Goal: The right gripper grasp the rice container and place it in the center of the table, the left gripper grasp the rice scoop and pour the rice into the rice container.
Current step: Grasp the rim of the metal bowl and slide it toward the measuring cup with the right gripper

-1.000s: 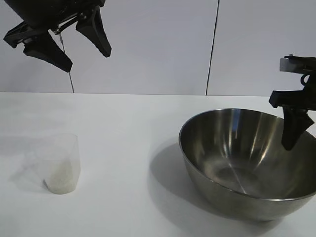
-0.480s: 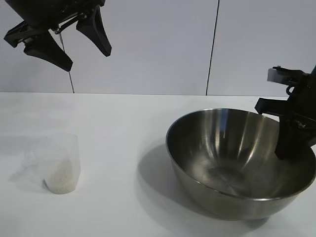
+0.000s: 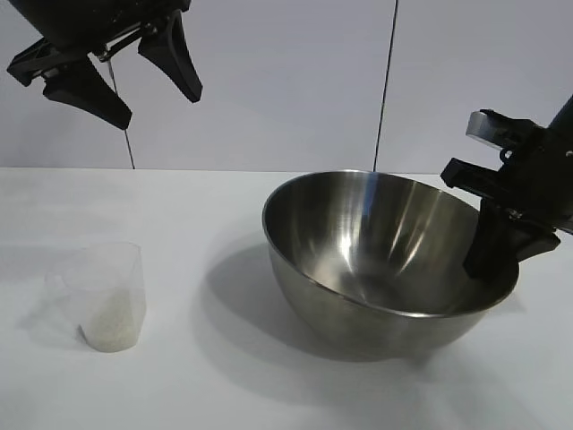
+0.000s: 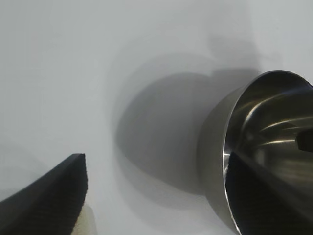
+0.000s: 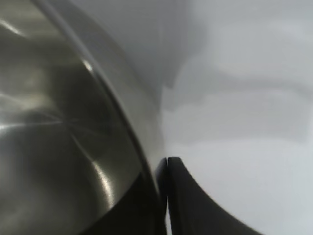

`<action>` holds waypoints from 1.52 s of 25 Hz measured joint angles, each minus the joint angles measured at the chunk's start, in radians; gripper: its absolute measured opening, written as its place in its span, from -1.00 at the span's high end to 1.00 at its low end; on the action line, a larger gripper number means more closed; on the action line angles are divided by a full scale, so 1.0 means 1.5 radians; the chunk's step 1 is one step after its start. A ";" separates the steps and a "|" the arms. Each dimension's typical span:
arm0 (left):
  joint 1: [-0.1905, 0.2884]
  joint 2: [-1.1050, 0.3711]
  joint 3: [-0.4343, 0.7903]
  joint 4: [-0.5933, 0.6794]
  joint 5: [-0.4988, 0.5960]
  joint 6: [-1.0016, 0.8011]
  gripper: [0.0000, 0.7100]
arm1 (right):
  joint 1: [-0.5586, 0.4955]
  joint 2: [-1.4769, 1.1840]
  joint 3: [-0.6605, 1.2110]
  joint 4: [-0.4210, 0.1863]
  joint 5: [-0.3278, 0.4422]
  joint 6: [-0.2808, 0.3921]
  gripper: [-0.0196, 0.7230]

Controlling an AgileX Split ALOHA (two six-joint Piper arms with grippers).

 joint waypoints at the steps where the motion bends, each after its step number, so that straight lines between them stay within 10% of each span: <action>1: 0.000 0.000 0.000 0.000 0.000 0.000 -0.60 | 0.012 0.000 -0.004 0.000 0.000 0.006 0.92; 11: 0.000 0.000 0.000 0.000 0.000 0.000 -0.60 | 0.072 0.011 -0.049 -0.047 -0.010 0.116 0.92; 25: 0.000 0.000 0.000 0.000 -0.001 0.000 -0.60 | 0.098 0.054 -0.050 -0.034 -0.038 0.141 0.91; 33: 0.000 0.000 0.000 0.000 -0.001 0.000 -0.60 | 0.098 0.054 -0.053 -0.023 -0.029 0.141 0.12; 38: 0.000 0.000 0.000 0.000 -0.001 0.000 -0.60 | 0.098 0.054 -0.067 -0.042 0.010 0.148 -0.05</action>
